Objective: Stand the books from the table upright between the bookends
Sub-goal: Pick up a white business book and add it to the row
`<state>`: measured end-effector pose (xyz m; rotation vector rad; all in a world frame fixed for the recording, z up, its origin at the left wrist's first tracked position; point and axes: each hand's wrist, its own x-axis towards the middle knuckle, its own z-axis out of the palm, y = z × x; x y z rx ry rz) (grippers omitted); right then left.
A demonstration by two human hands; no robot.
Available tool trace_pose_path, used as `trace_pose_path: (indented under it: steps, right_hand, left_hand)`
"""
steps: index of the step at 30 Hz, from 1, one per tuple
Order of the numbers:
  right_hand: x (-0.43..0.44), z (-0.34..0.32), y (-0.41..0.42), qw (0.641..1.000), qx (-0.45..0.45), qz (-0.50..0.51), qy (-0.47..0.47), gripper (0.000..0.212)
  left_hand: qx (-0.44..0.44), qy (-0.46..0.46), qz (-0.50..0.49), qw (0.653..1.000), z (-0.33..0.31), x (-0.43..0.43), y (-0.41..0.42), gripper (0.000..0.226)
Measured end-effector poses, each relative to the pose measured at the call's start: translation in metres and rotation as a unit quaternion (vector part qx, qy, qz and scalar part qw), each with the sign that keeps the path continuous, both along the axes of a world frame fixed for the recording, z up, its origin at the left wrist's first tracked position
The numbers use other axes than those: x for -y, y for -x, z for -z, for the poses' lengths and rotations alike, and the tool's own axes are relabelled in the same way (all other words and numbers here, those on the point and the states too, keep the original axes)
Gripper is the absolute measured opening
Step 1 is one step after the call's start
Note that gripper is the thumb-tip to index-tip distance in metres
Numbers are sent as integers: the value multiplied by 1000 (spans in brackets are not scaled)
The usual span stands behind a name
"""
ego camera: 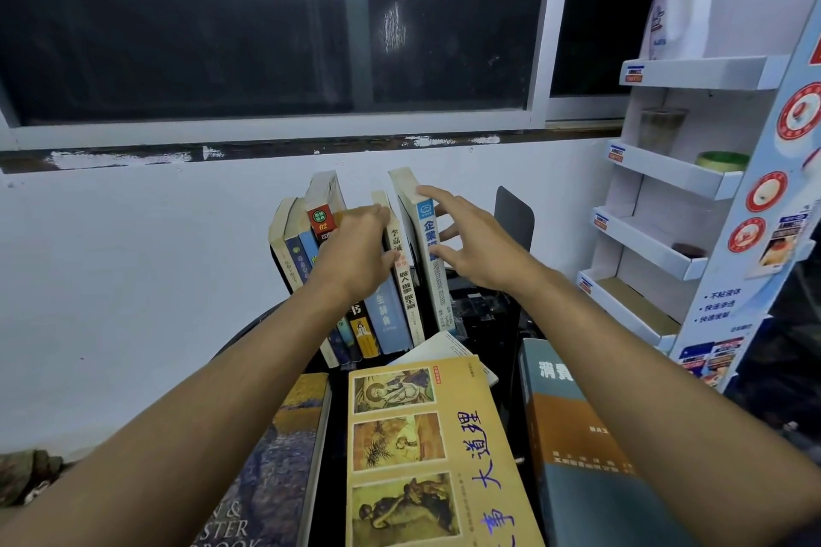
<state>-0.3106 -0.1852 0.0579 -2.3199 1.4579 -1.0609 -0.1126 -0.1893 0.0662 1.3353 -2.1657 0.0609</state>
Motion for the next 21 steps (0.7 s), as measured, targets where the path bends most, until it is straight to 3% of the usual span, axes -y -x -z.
trace_pose_path:
  steps: [17, 21]
  right_hand:
    - [-15, 0, 12, 1000, -18, 4, -2, 78]
    - [-31, -2, 25, 999, -40, 17, 6, 70]
  left_hand:
    - [-10, -23, 8, 1000, -4, -13, -1, 24]
    - [-28, -16, 6, 999, -2, -27, -1, 45]
